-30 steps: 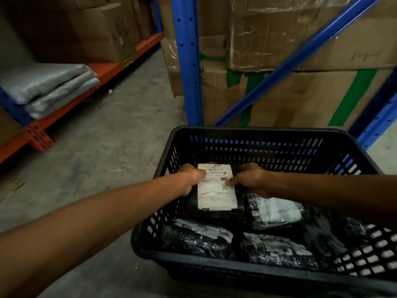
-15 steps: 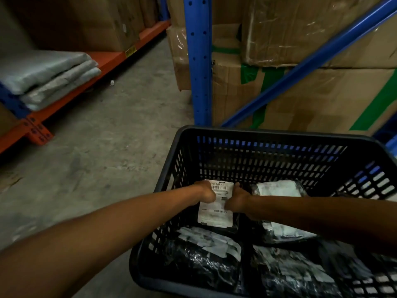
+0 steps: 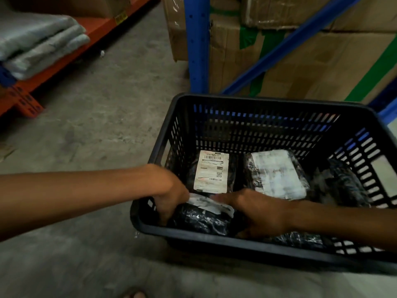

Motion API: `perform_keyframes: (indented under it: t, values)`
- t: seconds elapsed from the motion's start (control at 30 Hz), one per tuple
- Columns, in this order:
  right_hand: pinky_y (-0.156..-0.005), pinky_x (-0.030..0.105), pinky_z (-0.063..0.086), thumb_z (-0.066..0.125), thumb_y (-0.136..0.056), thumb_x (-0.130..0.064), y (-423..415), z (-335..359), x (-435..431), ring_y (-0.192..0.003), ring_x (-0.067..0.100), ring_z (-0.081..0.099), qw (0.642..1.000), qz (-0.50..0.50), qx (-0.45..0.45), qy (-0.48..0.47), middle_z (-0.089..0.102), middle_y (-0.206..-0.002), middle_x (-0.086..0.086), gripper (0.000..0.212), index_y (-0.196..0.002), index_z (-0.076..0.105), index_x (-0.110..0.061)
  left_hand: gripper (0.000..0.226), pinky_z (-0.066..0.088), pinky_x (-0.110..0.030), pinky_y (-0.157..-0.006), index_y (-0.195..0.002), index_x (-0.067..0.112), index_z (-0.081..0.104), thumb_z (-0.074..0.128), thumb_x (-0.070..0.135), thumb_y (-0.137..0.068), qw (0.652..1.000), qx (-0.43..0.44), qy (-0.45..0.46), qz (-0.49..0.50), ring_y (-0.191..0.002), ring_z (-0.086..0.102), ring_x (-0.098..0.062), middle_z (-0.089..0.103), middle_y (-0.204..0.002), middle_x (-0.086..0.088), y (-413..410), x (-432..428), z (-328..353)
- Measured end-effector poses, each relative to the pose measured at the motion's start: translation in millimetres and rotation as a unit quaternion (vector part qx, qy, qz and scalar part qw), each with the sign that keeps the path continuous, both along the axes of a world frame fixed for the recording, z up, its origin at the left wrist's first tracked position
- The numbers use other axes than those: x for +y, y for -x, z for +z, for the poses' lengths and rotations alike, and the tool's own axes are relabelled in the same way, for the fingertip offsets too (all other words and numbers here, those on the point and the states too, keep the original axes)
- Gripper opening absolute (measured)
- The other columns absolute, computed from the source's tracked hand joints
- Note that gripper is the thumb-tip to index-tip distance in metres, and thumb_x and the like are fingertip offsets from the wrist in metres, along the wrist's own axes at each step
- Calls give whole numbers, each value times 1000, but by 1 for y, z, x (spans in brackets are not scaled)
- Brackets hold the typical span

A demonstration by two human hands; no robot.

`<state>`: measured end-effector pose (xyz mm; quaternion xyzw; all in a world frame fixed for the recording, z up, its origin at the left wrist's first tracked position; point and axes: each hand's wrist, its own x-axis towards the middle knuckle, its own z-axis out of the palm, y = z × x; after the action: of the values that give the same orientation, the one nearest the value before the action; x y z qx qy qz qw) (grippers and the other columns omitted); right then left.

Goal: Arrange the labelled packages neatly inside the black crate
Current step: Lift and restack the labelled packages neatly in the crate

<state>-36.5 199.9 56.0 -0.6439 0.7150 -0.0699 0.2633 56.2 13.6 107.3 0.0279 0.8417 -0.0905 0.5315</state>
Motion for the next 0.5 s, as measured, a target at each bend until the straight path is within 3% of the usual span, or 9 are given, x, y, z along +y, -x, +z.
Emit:
perform_keyframes:
  t: [0.03, 0.1, 0.23, 0.3, 0.4, 0.47, 0.5]
  values:
    - [-109, 25, 43, 71, -83, -24, -7, -3, -2, -129, 17, 54, 1000, 15, 3, -1, 51, -149, 5, 77, -150, 35, -17, 67, 50, -37, -103, -143, 16, 50, 75, 29, -82, 1000, 20, 1, -8, -121, 60, -28, 60, -137, -10, -5, 3, -2]
    - [-111, 34, 41, 59, -94, -20, -15, -9, -5, -134, 23, 52, 1000, 26, 14, -4, 50, -149, 10, 61, -149, 35, -14, 55, 51, -37, -100, -134, 14, 57, 73, 29, -84, 996, 82, -16, -3, -117, 62, -29, 62, -133, -11, -12, 6, -6]
    - [-100, 33, 50, 67, -88, -18, -6, -8, 0, -116, 16, 62, 998, -5, -54, 35, 65, -132, 6, 56, -140, 48, -12, 51, 53, -35, -91, -127, 10, 61, 68, 39, -86, 989, 132, -57, 37, -113, 64, -29, 64, -127, -12, -17, -1, -2]
    - [-96, 33, 54, 70, -88, -20, 11, 1, 7, -111, 13, 65, 991, -64, -114, 27, 68, -126, 1, 56, -139, 49, -17, 46, 50, -29, -81, -120, 15, 65, 65, 44, -84, 981, 130, -98, 102, -104, 64, -24, 66, -113, -5, -12, -10, 6]
    - [-96, 24, 54, 75, -85, -25, 45, 26, 19, -114, 7, 67, 928, -184, -324, -2, 73, -122, -10, 63, -141, 48, -20, 37, 51, -29, -77, -86, 35, 74, 50, 62, -75, 935, 177, -207, 227, -88, 65, -14, 69, -89, 6, 3, -28, 28]
    - [-100, 32, 53, 78, -78, -39, 66, 45, 23, -117, 8, 66, 871, -284, -401, 5, 73, -122, -8, 73, -143, 49, -20, 45, 50, -28, -80, -79, 40, 75, 41, 69, -71, 885, 228, -266, 307, -88, 67, -14, 72, -88, 8, 13, -38, 41]
    - [-101, 39, 52, 75, -80, -41, 75, 50, 24, -118, 13, 65, 844, -318, -431, 19, 72, -125, 0, 66, -139, 54, -20, 49, 50, -28, -78, -84, 36, 78, 44, 69, -71, 847, 248, -299, 363, -86, 69, -17, 75, -86, 7, 19, -42, 45]
